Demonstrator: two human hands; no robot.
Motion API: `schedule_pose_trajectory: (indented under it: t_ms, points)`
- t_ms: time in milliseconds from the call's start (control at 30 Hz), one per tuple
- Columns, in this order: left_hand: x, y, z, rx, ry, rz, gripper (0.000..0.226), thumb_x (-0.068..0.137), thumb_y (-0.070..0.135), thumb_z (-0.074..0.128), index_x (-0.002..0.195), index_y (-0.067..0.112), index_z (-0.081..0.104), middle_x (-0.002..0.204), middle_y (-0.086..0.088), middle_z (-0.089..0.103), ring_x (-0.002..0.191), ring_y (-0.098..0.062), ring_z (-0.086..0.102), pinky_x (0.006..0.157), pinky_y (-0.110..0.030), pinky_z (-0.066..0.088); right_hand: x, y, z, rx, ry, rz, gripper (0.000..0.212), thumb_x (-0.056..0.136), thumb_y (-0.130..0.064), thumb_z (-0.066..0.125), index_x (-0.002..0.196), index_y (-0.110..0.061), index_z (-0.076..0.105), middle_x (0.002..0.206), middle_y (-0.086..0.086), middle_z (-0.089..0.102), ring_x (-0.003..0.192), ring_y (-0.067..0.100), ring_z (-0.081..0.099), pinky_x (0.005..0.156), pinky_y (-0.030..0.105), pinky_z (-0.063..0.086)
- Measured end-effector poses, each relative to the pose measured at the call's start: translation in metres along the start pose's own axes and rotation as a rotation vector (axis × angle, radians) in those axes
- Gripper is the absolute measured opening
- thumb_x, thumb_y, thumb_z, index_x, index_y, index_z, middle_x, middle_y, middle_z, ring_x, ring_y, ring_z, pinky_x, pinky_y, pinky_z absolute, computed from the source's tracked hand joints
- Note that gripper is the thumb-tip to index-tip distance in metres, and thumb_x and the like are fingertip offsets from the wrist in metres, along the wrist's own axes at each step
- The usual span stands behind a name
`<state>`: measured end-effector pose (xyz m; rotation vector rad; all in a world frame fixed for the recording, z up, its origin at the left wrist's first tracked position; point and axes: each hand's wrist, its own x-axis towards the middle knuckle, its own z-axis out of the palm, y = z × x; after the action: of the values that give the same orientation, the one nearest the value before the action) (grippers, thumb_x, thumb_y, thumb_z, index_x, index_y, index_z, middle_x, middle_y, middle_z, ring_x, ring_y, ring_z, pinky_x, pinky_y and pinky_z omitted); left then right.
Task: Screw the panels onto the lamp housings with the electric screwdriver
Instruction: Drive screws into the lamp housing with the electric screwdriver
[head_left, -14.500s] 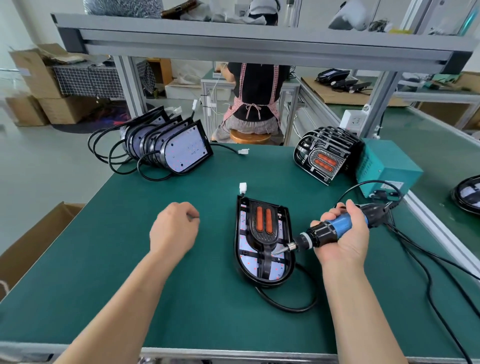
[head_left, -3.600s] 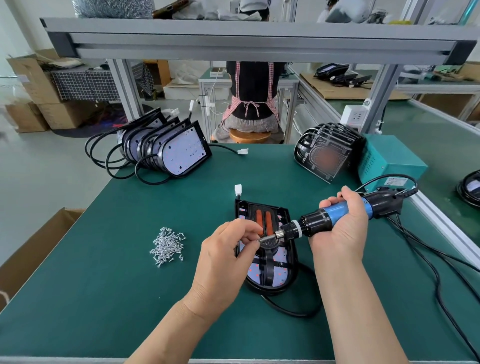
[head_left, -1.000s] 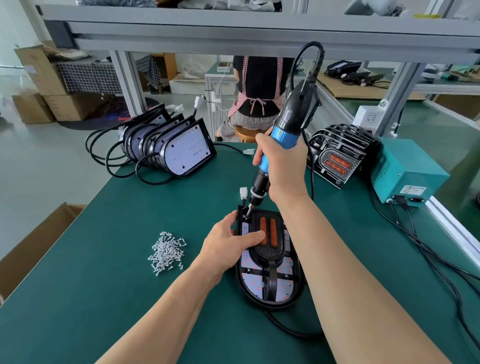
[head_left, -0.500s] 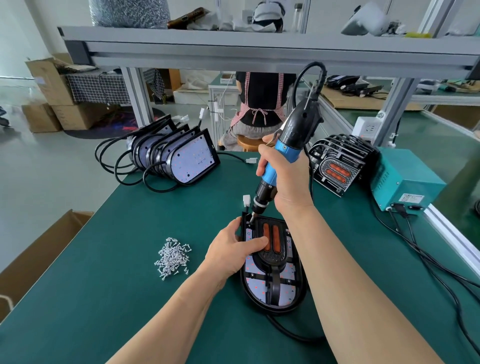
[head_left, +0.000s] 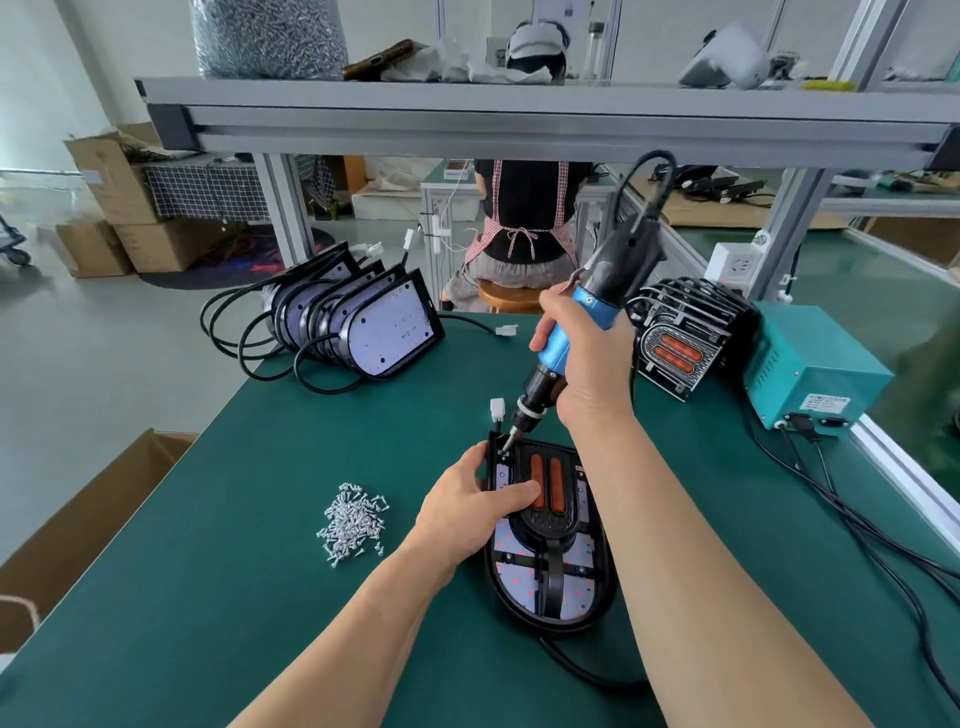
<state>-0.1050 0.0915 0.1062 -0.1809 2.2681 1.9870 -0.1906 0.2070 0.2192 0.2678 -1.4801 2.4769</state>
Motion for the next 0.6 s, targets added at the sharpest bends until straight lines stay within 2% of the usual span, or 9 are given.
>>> schedule_pose_trajectory:
  t_ms: [200,333,433,533,600]
  points:
    - [-0.001,0.000,0.000,0.018,0.011,-0.006,0.051,0.066,0.048,0.079,0.113,0.042,0.063,0.103,0.012,0.077,0.100,-0.018,0.073,0.098,-0.046,0.053,0.004,-0.009,-0.009,0.070,0.311,-0.013,0.017,0.080,-0.007,0.070,0.086,-0.013,0.055,0.057,0.002,0.056,0.045,0.016,0.053,0.050,0.022,0.049]
    - [-0.001,0.000,0.000,0.010,0.013,-0.007,0.050,0.065,0.048,0.080,0.111,0.041,0.064,0.103,0.010,0.077,0.100,-0.019,0.073,0.098,-0.047,0.053,0.007,-0.022,-0.032,0.134,0.435,0.010,0.019,0.084,-0.009,0.072,0.091,-0.012,0.055,0.057,0.000,0.057,0.046,0.015,0.054,0.052,0.025,0.049]
    - [-0.001,-0.001,0.001,0.002,0.026,-0.004,0.052,0.064,0.048,0.081,0.112,0.042,0.064,0.102,0.011,0.077,0.100,-0.017,0.072,0.098,-0.046,0.053,0.015,-0.036,-0.063,0.147,0.471,0.047,0.021,0.085,-0.010,0.073,0.096,-0.012,0.055,0.059,0.000,0.057,0.047,0.014,0.053,0.052,0.025,0.049]
    - [-0.001,-0.001,0.001,0.002,0.034,-0.002,0.053,0.063,0.048,0.081,0.113,0.043,0.063,0.102,0.012,0.076,0.100,-0.015,0.073,0.099,-0.045,0.052,0.022,-0.048,-0.098,0.119,0.432,0.212,0.025,0.086,-0.022,0.079,0.092,-0.014,0.057,0.057,-0.002,0.060,0.044,0.010,0.055,0.047,0.020,0.047]
    - [-0.002,-0.001,0.001,-0.003,0.034,0.000,0.050,0.065,0.048,0.080,0.112,0.044,0.064,0.102,0.012,0.076,0.100,-0.016,0.073,0.099,-0.045,0.052,0.023,-0.049,-0.120,0.094,0.398,0.340,0.029,0.084,-0.031,0.083,0.091,-0.015,0.060,0.065,0.000,0.065,0.046,0.009,0.058,0.046,0.020,0.049]
